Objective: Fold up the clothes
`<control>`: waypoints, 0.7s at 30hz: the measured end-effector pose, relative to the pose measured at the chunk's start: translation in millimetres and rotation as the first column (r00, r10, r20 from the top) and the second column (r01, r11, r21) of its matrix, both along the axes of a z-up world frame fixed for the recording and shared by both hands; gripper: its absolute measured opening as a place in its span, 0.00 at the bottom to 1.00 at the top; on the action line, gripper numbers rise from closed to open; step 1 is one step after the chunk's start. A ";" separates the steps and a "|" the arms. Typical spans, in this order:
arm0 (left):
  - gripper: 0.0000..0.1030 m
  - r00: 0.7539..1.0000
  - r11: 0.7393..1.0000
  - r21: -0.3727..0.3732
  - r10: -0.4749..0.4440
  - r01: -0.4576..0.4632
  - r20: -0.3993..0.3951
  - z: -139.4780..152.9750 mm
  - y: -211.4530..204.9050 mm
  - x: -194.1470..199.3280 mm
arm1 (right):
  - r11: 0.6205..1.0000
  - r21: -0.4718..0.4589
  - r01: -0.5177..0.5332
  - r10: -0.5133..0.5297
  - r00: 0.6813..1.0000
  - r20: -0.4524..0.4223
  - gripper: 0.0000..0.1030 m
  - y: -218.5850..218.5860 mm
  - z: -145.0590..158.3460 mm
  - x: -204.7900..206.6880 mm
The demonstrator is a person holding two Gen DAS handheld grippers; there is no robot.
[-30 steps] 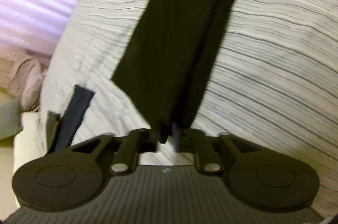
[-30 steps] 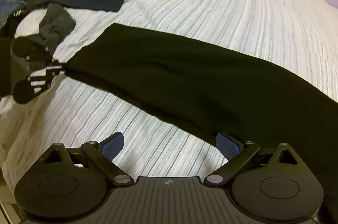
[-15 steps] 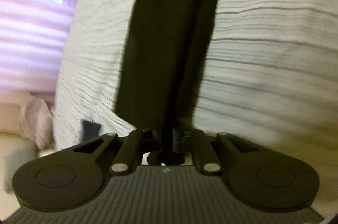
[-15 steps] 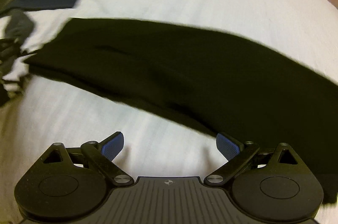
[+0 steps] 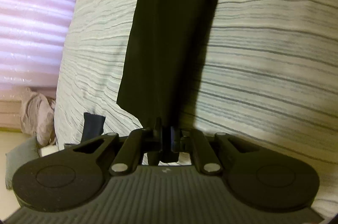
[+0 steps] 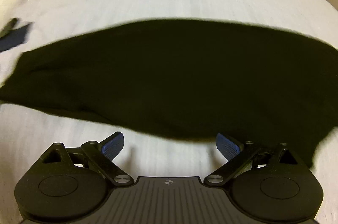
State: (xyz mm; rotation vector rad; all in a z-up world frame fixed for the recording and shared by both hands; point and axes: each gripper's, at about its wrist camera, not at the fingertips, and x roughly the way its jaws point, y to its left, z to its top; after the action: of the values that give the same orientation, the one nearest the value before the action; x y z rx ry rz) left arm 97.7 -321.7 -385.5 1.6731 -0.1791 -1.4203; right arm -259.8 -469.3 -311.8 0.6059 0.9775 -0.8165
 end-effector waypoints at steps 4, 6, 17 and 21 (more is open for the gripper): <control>0.06 1.000 1.000 0.016 0.000 0.000 0.001 0.2 -5.9 2.6 | 0.996 -0.037 -0.082 0.084 0.995 0.054 0.94 -9.9 -11.6 39.7; 0.06 1.000 1.000 0.021 -0.003 0.003 -0.005 1.2 -7.6 5.5 | 0.992 -0.053 -0.110 0.114 0.990 0.078 0.94 -15.7 -19.1 59.4; 0.15 1.000 0.999 0.034 0.007 -0.006 -0.028 0.7 -8.7 8.3 | 0.967 0.119 -0.225 0.238 0.965 -0.108 0.94 -3.7 -48.6 57.3; 0.25 0.994 0.995 0.022 0.100 -0.099 -0.043 9.3 -2.8 17.2 | 0.981 0.085 -0.172 0.177 0.982 -0.061 0.94 6.9 -19.9 57.0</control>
State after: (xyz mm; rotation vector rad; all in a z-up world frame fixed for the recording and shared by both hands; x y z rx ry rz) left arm 114.9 -324.5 -376.2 1.6421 -0.0562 -1.3864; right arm -202.8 -462.4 -331.7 0.5547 1.1136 -0.6479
